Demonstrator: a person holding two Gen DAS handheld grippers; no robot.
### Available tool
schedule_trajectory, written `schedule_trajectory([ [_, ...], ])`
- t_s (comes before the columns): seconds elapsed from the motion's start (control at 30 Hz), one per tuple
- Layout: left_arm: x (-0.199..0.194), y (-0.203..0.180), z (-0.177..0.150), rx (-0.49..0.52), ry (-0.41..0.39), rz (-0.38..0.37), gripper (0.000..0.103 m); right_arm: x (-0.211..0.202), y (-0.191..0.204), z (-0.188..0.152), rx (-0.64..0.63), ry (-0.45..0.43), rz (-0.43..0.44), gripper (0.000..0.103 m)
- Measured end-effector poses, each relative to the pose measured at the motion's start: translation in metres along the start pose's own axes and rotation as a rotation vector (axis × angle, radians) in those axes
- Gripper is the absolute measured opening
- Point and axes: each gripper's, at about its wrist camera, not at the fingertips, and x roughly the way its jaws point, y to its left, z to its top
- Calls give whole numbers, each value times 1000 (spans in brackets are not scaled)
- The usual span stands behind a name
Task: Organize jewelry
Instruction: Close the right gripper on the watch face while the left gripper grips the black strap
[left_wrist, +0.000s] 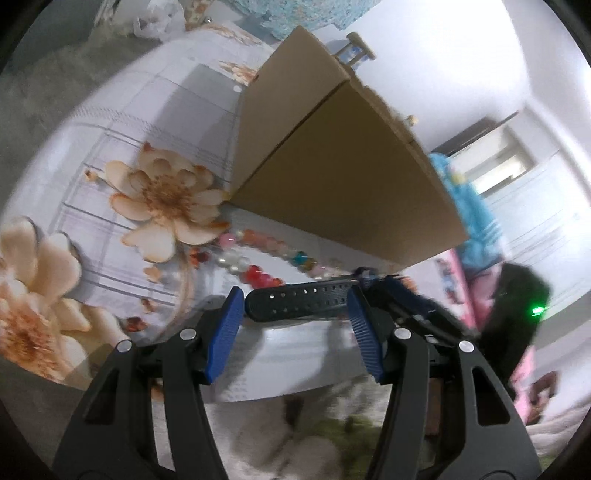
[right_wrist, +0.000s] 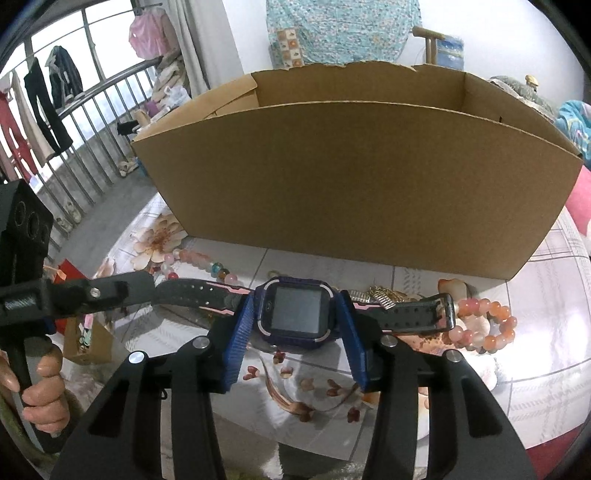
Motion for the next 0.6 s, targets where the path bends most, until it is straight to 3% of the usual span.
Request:
schedule_trajectory([
  [0.1, -2, -2, 3, -8, -18, -56, 54, 0, 0, 0, -6, 0, -5, 46],
  [0.27, 5, -12, 4, 21, -13, -44, 55, 2, 3, 0, -21, -5, -16, 46],
  [0.6, 26, -51, 10, 172, -10, 73, 59, 3, 3, -1, -30, -13, -19, 46],
])
